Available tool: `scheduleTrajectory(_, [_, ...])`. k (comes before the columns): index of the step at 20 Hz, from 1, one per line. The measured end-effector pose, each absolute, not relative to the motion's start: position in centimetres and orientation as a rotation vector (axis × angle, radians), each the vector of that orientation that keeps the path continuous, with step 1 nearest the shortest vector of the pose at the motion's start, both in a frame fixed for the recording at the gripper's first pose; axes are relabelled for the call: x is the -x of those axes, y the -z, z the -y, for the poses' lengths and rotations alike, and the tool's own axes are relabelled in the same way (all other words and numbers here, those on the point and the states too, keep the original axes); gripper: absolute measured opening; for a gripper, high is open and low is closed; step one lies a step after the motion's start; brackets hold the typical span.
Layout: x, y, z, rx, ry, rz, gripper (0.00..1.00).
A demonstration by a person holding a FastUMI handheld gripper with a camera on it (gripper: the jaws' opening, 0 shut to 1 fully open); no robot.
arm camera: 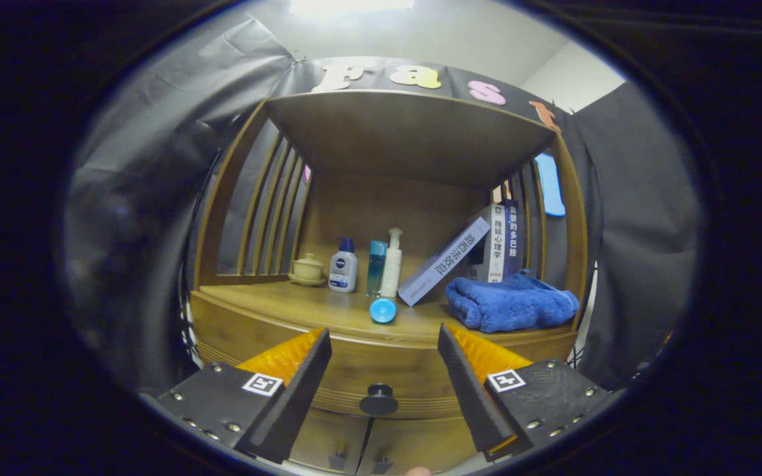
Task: Pull open the drawer, take out the items inside it, and place them on the countertop above the cabinet.
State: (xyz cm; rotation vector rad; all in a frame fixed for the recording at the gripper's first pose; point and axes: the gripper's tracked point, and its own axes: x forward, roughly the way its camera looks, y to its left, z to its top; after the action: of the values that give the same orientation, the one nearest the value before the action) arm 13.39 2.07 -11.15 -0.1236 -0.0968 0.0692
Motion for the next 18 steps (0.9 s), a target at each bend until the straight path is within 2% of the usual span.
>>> scheduleTrajectory(2, [-10.6,9.6,-3.2,0.044,-0.101,0.030,0.97])
scheduleTrajectory(6, [-5.8,4.8,-1.8,0.010,-0.025,0.015,0.97])
scheduleTrajectory(9, [-1.9,1.4,-1.9,0.037,-0.020,0.013,0.97])
scheduleTrajectory(18, [7.5,-2.8,-2.6,0.080,-0.071,0.004,0.97])
